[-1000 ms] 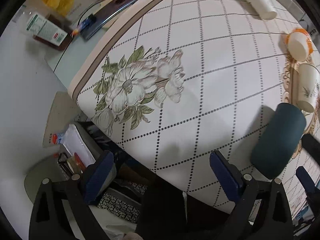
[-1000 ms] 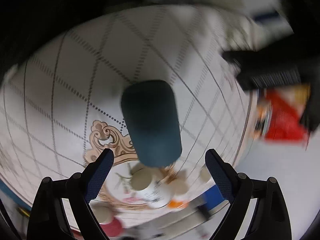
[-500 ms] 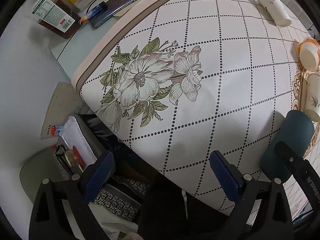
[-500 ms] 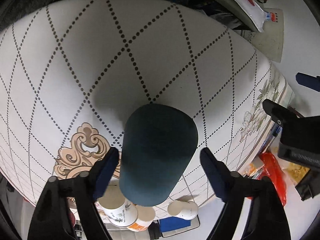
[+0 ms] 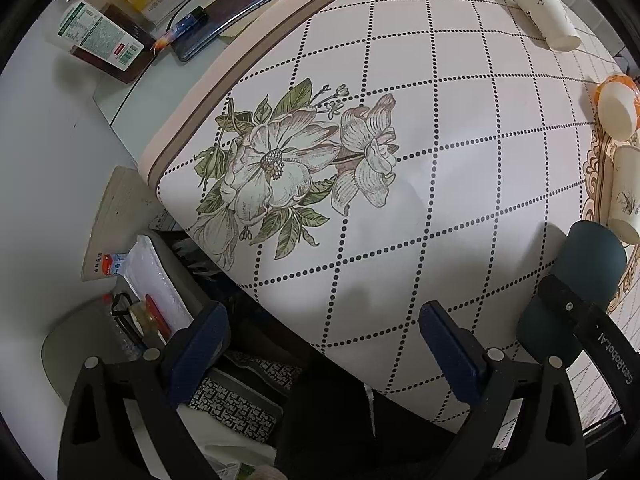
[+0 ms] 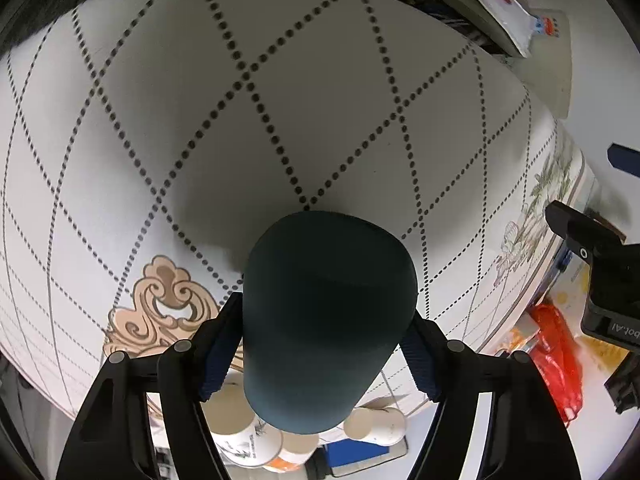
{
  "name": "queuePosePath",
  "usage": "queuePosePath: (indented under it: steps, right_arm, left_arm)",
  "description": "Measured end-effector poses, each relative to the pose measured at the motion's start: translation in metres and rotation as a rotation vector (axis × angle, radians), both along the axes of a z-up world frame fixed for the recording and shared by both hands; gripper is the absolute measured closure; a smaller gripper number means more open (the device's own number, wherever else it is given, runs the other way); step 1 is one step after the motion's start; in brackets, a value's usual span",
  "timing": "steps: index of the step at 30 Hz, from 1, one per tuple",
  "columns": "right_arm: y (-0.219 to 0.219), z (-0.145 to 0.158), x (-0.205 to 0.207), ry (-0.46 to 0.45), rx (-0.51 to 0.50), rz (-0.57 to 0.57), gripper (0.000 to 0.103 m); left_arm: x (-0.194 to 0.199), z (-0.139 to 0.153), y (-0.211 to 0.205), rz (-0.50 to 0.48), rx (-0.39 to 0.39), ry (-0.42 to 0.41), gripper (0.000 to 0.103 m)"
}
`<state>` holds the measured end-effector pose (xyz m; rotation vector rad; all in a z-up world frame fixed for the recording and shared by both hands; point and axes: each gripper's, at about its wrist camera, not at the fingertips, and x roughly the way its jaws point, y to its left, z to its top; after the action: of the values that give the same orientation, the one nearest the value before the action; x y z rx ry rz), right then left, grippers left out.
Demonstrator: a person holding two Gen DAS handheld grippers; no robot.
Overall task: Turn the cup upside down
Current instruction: 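Lift the teal cup with the right tool and turn it bottom up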
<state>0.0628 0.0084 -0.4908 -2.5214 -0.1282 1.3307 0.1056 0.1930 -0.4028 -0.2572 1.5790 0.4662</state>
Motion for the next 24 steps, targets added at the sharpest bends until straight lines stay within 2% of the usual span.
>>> queuePosePath:
  steps: [8,12,19,24]
  right_arm:
    - [0.004,-0.002,-0.003,0.015,0.054,-0.068,0.03]
    - [0.013,0.005,0.004,0.035,0.086,-0.16,0.03]
    - [0.037,0.021,0.014,0.076,0.117,-0.414,0.03]
    - [0.044,0.032,0.022,0.131,0.095,-0.697,0.03]
  left_arm:
    - [0.009,0.004,-0.006,-0.014,0.011,0.0,0.004]
    - [0.015,0.01,-0.008,-0.028,0.016,-0.008,0.004]
    - [0.024,0.016,-0.012,-0.073,0.007,-0.023,0.004]
    - [0.03,0.021,-0.017,-0.141,0.005,-0.034,0.004]
